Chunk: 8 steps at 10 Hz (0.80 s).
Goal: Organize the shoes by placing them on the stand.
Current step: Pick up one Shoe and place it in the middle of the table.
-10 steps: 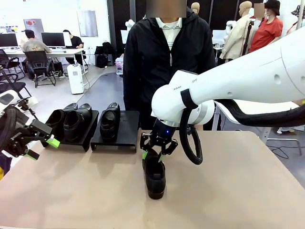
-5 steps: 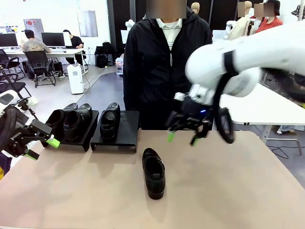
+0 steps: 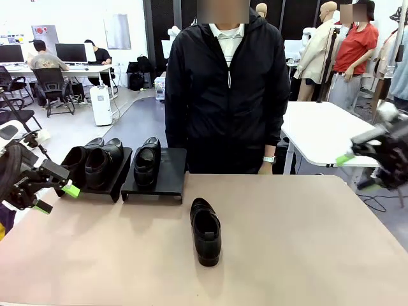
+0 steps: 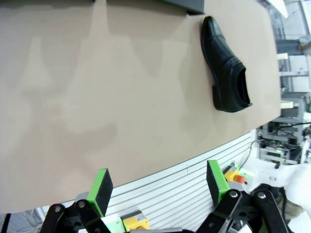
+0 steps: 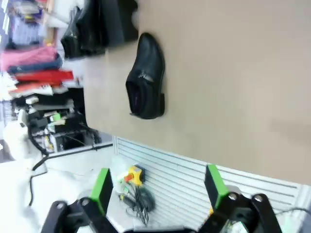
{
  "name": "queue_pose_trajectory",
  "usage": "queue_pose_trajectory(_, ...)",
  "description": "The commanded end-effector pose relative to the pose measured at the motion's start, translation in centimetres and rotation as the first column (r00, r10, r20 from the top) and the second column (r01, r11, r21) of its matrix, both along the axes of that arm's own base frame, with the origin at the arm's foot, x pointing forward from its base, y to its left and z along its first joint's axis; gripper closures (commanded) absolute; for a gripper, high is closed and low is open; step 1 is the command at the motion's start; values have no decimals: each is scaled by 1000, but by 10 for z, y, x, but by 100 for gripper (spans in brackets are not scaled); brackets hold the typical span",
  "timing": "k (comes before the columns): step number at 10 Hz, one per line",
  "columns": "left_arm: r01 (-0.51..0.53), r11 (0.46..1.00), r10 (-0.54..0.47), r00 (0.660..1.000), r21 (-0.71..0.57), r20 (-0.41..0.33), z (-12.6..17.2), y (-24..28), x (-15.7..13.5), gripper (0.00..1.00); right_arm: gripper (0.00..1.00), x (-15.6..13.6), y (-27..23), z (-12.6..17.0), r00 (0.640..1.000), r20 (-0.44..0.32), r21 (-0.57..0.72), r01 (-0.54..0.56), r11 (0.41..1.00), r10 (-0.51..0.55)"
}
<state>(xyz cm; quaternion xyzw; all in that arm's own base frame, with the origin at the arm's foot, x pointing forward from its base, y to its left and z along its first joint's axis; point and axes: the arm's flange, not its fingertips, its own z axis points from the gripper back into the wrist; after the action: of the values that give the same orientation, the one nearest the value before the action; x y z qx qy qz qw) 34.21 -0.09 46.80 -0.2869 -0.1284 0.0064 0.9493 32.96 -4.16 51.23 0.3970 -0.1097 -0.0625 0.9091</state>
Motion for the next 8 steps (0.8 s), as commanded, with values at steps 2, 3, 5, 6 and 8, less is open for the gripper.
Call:
queue_pose_trajectory(2, 5, 1000, -5, 1000, 6, -1, -1, 2, -3, 0, 0, -4, -10, -58, 995, 93, -25, 43, 999, -40)
queue_pose_trajectory(3, 5, 1000, -5, 1000, 6, -1, -1, 2, -3, 0, 0, -14, -20, -23, 999, 30, 9, 31, 999, -32)
queue_pose_trajectory(5, 5, 1000, -5, 1000, 6, -1, -1, 2, -3, 0, 0, -14, -20, -23, 999, 30, 9, 31, 999, -32)
queue_pose_trajectory(6, 5, 1000, -5, 1000, 6, -1, -1, 2, -3, 0, 0, -14, -20, -23, 999, 30, 9, 31, 999, -32)
queue_pose_trajectory(8, 5, 1000, -5, 1000, 6, -1, -1, 2, -3, 0, 0, -14, -20, -23, 999, 30, 9, 31, 999, -32)
